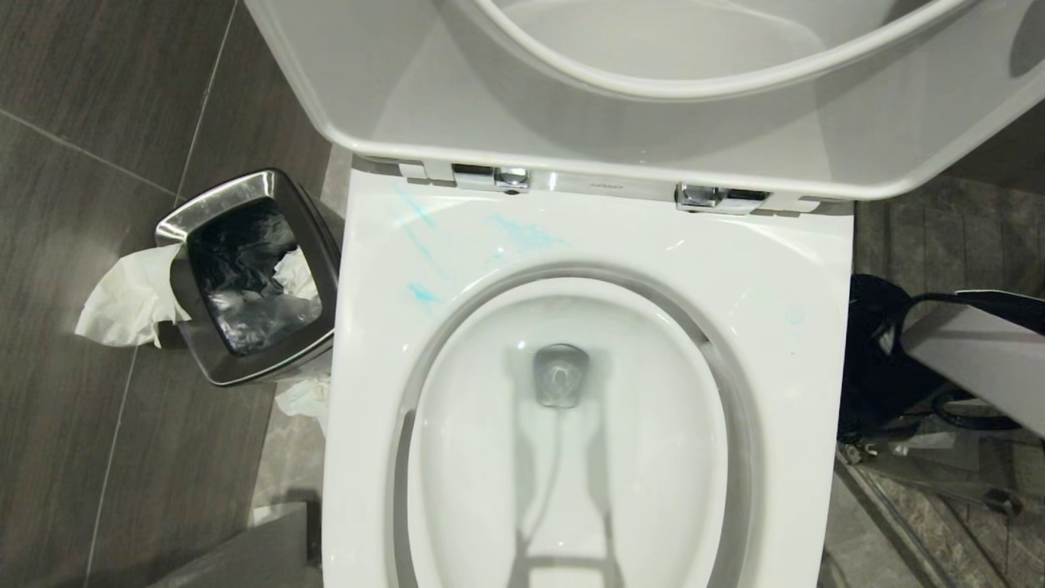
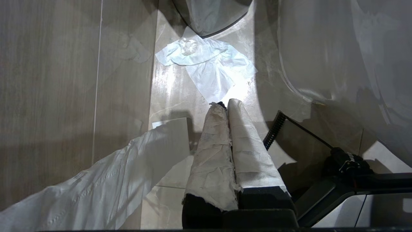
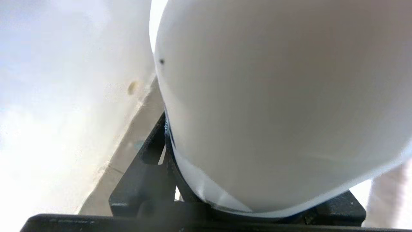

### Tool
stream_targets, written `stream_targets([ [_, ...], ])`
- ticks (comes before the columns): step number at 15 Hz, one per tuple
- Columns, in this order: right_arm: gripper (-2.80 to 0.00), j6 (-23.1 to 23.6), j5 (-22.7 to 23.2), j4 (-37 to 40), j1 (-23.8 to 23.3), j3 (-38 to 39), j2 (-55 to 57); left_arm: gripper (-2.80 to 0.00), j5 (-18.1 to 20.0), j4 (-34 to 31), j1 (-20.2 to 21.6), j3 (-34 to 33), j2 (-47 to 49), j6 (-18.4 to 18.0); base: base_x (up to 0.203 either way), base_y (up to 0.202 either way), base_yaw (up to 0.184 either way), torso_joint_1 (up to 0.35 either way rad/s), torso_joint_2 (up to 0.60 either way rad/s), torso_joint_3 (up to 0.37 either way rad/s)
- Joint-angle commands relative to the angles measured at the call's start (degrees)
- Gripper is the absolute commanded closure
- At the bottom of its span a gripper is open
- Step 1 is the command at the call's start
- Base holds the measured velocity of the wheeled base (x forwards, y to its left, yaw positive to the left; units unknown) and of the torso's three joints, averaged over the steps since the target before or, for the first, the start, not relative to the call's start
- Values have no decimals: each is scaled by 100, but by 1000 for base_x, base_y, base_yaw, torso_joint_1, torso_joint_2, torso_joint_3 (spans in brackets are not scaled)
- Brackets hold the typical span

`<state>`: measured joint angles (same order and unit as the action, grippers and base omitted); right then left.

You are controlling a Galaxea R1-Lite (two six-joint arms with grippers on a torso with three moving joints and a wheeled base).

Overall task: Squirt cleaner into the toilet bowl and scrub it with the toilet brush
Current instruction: Pour in the cleaning agent

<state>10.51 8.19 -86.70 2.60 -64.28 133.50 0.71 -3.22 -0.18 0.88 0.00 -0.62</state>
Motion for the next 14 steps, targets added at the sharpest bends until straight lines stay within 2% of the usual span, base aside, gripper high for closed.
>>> stream_targets([
  [1,0,-55,-11,-96,-127,560,-720,0,0,-3,1,0,0,1,0,0,0,0,0,0],
  [8,0,-459,-168,-96,-274,2178,-2537,0,0,-3,1,0,7,1,0,0,0,0,0,0],
  [9,0,-468,-245,-96,-276,2335,-2753,0,0,-3,1,0,8,1,0,0,0,0,0,0],
  [12,0,-454,-921,-96,-277,2438,-3122,0,0,-3,1,0,2,1,0,0,0,0,0,0],
  [14,0,-379,-1014,-96,-288,2430,-3352,0,0,-3,1,0,0,1,0,0,0,0,0,0],
])
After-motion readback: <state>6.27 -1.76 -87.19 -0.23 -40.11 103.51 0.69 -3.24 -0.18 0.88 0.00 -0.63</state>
